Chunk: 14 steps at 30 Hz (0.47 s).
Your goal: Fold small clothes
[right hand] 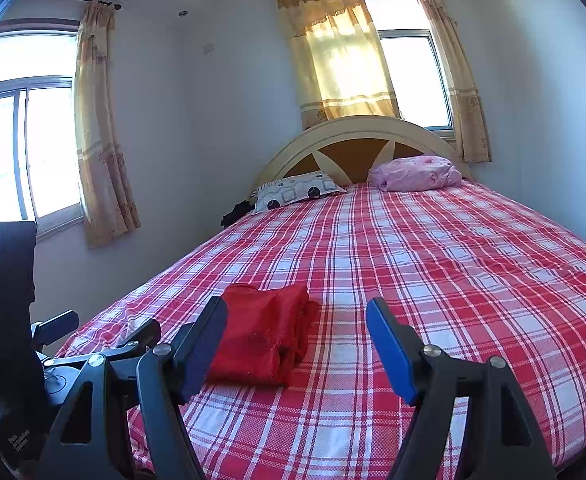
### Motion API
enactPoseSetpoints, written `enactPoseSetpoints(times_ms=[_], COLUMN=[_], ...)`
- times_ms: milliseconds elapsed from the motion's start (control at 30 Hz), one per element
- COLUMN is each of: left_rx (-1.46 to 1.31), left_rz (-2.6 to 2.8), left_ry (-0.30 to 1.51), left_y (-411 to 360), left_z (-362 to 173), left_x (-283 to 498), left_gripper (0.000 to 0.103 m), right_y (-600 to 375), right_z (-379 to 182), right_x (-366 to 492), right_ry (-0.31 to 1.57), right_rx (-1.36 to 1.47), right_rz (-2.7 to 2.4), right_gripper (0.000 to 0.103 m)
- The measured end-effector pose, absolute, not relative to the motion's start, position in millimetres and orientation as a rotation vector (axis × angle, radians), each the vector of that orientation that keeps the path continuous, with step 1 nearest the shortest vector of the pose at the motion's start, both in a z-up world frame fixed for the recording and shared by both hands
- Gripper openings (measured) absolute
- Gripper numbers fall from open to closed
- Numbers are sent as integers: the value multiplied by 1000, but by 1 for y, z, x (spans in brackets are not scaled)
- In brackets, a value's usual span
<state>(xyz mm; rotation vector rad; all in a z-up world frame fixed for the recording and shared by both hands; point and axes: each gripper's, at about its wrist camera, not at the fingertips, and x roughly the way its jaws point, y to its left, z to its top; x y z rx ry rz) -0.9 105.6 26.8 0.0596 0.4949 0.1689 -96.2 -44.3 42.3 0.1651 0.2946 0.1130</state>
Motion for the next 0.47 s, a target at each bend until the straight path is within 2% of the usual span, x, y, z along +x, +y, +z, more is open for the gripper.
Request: enactPoseSetpoints(times_ms=[467], left_rx=[47], left_rz=[113], left_ry=[479], left_y=[105], left_z=[27], left_x=[-2], left_gripper=[103], right_y=[-43], right_z=[39], right_x=[-96], right_ry=[295], right_rx=[167], right_rz=[112], right_gripper=[73])
